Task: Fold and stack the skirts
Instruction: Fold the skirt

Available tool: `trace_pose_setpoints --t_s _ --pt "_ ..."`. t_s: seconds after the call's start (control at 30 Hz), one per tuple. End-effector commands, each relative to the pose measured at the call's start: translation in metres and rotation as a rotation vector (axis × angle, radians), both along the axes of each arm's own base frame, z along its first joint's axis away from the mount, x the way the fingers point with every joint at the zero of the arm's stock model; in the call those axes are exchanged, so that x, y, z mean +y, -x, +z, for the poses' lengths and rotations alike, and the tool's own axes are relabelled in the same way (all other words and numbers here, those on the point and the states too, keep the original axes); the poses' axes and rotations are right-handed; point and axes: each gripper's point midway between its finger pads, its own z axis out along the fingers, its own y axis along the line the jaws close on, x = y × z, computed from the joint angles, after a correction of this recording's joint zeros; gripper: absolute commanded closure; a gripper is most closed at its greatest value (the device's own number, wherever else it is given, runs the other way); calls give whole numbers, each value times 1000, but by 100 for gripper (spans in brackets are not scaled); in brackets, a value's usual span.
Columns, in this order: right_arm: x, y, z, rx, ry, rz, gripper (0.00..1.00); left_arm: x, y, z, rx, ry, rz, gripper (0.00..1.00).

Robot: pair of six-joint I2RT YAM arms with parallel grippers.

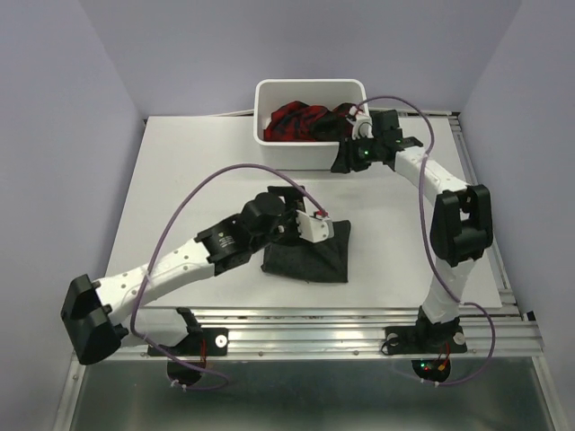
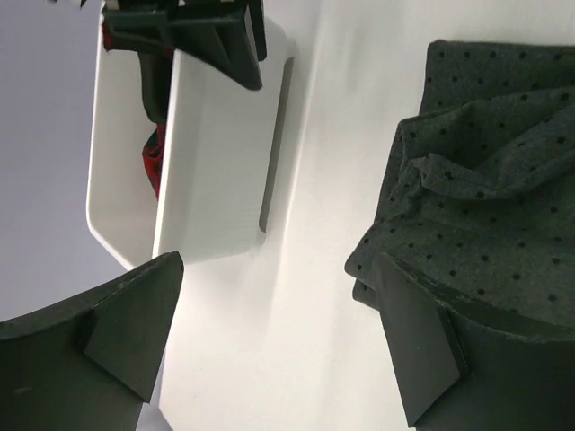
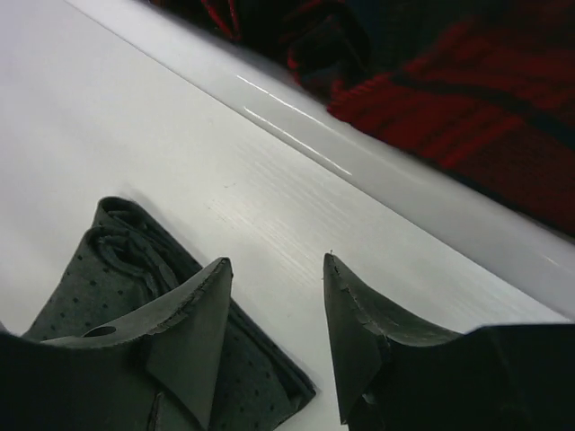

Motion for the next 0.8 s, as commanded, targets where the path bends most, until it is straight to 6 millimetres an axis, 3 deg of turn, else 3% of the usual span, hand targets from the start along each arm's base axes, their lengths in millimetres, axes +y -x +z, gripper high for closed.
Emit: trace_pose_setpoints --t_s 0.0,0.1,0.2,0.23,0.27,0.3,0.33,0.4,0.43,0.47,0.5,0.6,0.7,0.77 --pt "3 17 76 -58 -125 -2 49 12 28 16 120 150 1 1" --pt "15 65 102 28 -263 77 49 22 36 11 275 283 100 3" --pt "24 111 111 90 -352 166 49 28 39 21 439 459 121 9" --pt "30 138 106 93 -348 203 49 30 39 22 520 536 165 7" --pt "33 148 101 89 -327 210 49 40 27 25 557 582 212 7" --pt "36 162 96 96 -313 234 50 36 32 21 647 598 193 8" --pt "43 186 86 117 -299 279 50 41 22 10 754 644 274 16" --pt "45 207 73 144 -286 310 55 34 26 -2 923 674 279 27" --pt "46 218 65 140 -275 343 56 32 22 -19 1000 668 321 33" --pt "47 239 48 163 -251 376 58 31 21 -25 1066 694 359 36" --pt "48 249 41 154 -233 401 65 31 17 -31 1103 716 369 36" --pt "49 273 33 132 -217 476 71 22 7 -42 1169 776 399 36" --pt "60 289 34 153 -230 537 70 13 6 -55 1254 795 416 34" --pt "70 290 19 137 -174 541 67 9 2 -61 1278 815 431 34"
